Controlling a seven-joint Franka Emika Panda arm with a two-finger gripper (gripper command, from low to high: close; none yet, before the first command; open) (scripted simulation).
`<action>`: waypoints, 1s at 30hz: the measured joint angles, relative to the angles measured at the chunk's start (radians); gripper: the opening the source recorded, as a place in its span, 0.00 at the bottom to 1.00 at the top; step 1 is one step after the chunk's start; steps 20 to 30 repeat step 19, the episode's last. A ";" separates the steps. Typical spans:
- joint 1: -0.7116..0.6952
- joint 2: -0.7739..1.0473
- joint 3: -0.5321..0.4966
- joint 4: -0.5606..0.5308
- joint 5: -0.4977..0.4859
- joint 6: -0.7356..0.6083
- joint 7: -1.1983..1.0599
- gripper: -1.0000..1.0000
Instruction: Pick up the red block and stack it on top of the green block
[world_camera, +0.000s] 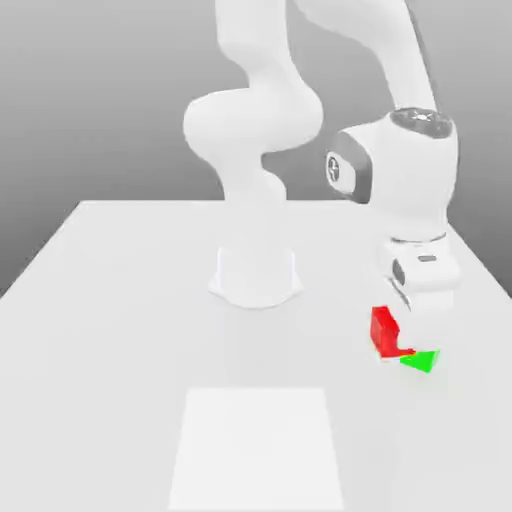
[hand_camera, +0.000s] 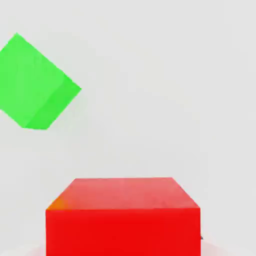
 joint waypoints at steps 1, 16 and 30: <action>0.019 -0.011 0.012 -0.005 -0.001 -0.005 -0.028 0.00; 0.148 0.153 0.096 -0.038 -0.129 0.198 -0.168 1.00; 0.146 0.153 0.096 -0.038 -0.129 0.198 -0.168 1.00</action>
